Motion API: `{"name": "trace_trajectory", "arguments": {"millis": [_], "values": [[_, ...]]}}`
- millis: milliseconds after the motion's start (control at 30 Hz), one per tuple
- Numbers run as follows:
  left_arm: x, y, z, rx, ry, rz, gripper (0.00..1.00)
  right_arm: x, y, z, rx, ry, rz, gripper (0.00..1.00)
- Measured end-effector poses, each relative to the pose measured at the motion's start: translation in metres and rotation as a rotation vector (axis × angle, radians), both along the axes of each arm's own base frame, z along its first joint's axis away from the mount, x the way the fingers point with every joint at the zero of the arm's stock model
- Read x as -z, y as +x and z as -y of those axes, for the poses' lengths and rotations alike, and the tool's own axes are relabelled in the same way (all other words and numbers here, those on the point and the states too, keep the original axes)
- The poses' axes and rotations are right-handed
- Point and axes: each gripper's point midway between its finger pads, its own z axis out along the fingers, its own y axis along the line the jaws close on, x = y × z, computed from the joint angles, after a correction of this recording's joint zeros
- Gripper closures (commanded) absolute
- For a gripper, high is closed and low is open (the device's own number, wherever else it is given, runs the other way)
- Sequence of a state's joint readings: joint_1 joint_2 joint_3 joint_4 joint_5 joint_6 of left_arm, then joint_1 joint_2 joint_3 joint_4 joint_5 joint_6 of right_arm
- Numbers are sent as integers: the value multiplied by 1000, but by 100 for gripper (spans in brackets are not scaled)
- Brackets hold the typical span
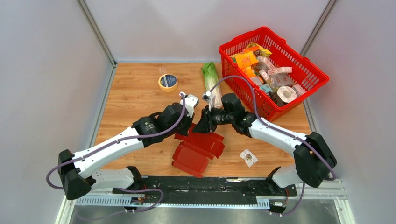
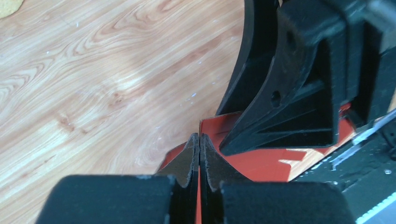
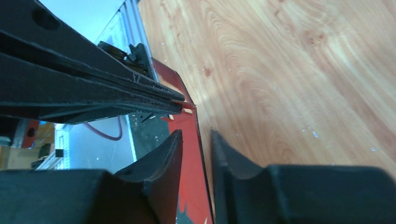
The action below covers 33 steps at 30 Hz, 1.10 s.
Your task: Fold the paper box
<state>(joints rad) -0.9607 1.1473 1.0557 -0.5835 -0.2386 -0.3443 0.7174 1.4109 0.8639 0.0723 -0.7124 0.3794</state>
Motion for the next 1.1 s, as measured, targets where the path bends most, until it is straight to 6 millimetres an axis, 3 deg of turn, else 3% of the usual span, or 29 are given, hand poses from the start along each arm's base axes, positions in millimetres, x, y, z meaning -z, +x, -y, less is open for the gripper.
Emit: {"name": "trace_trajectory", "arguments": {"millis": [67, 300, 433, 500, 533, 667, 833, 967, 1100], "values": [[9, 0, -5, -6, 23, 4, 100, 2, 5, -2, 18, -29, 5, 49], [36, -4, -32, -55, 19, 64, 100, 18, 38, 10, 262, -241, -96, 21], [40, -3, -43, -95, -34, 125, 100, 24, 53, 29, 463, -384, -234, 20], [49, -2, -51, -127, -61, 161, 100, 26, 53, 37, 608, -435, -406, 21], [49, -2, -51, -127, -60, 162, 100, 27, 53, 37, 614, -439, -413, 23], [50, 3, -55, -166, -115, 220, 100, 32, 35, 28, 698, -391, -683, 25], [52, 9, -64, -220, -141, 269, 100, 39, 19, 23, 824, -340, -924, 39], [49, 14, -67, -258, -178, 308, 100, 38, 13, 26, 917, -292, -1038, 30], [44, 18, -67, -277, -196, 328, 100, 13, 36, 32, 989, -275, -925, 22]]}}
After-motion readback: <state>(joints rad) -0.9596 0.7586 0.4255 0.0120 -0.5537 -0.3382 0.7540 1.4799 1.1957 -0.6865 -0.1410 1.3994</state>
